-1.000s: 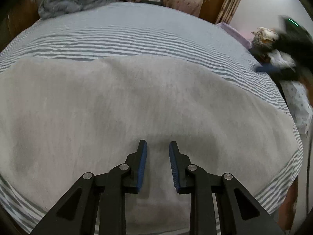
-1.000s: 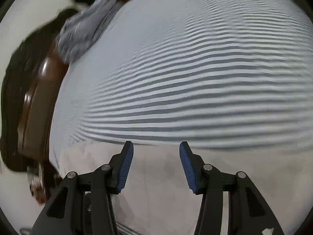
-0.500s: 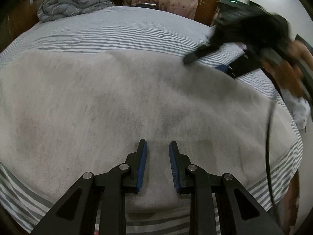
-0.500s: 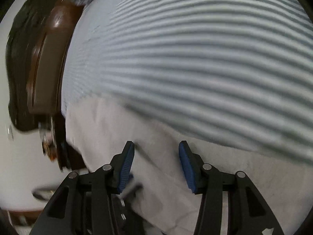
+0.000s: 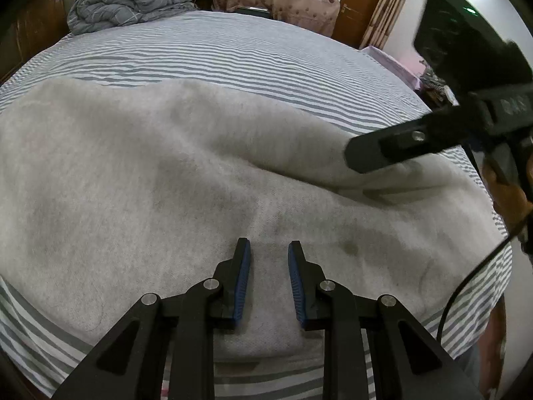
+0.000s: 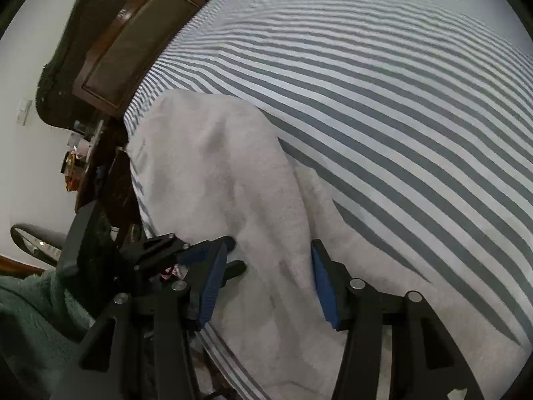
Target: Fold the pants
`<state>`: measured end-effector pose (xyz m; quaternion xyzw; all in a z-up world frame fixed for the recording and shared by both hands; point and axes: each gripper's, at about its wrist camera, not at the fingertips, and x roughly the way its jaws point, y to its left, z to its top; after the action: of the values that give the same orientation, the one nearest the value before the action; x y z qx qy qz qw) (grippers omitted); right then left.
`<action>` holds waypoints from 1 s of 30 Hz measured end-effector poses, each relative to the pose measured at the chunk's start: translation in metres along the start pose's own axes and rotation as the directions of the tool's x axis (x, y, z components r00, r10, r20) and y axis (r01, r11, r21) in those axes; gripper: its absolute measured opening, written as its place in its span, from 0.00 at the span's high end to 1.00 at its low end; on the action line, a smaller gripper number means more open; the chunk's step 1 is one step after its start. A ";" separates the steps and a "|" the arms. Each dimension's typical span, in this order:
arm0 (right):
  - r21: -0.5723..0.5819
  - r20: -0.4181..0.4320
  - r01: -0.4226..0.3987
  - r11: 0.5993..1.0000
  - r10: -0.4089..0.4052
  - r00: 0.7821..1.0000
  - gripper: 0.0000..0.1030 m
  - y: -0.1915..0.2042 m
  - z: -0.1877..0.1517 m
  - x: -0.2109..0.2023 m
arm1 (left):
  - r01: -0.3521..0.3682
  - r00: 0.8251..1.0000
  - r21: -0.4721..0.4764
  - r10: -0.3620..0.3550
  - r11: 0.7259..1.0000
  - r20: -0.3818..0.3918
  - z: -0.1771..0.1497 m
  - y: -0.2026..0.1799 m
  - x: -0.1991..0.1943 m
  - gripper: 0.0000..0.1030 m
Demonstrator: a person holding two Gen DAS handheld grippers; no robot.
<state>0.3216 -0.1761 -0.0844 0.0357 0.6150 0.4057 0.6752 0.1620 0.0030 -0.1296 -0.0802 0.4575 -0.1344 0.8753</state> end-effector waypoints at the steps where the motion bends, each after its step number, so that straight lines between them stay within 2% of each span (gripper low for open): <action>1: -0.003 0.002 -0.007 1.000 0.007 1.000 0.52 0.002 -0.001 -0.003 | 0.008 1.000 -0.005 -0.008 1.000 -0.005 0.003 0.002 -0.001 0.76; 3: -0.025 0.009 -0.019 0.999 0.019 1.000 0.52 0.007 -0.003 -0.006 | 0.015 1.000 -0.023 -0.015 1.000 -0.012 0.012 0.010 -0.004 0.76; 7: -0.055 -0.018 -0.033 0.998 0.032 0.999 0.52 0.007 -0.005 -0.001 | -0.048 0.999 -0.066 0.048 0.997 0.002 0.030 0.035 -0.005 0.76; 10: -0.060 -0.039 -0.048 0.997 0.045 0.998 0.47 0.008 -0.006 0.009 | -0.042 0.999 -0.114 0.041 0.993 -0.017 0.029 0.054 -0.004 0.76; 15: -0.041 0.012 -0.070 0.997 0.071 0.997 0.44 0.009 0.014 0.019 | -0.085 0.996 -0.034 0.085 0.996 0.003 0.016 0.047 -0.006 0.76; 22: 0.030 0.014 -0.199 0.980 0.199 0.980 0.44 0.004 0.063 0.052 | -0.039 0.999 -0.099 0.039 0.994 0.001 0.017 0.054 -0.007 0.76; 25: 0.027 -0.010 -0.252 0.967 0.252 0.968 0.43 0.004 0.064 0.050 | -0.046 0.999 -0.082 0.047 0.996 0.011 0.012 0.052 -0.008 0.76; 27: 0.026 -0.016 -0.250 0.968 0.251 0.968 0.44 0.000 0.061 0.044 | -0.047 0.999 -0.073 0.048 0.996 0.015 0.011 0.051 -0.007 0.76; 30: 0.104 0.019 -0.257 0.961 0.256 0.966 0.46 -0.017 0.062 0.030 | -0.041 0.999 -0.076 0.042 0.996 0.018 0.009 0.051 -0.010 0.76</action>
<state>0.3807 -0.1417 -0.1029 0.1517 0.6240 0.4565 0.6158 0.1728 0.0547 -0.1301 -0.1052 0.4551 -0.0980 0.8788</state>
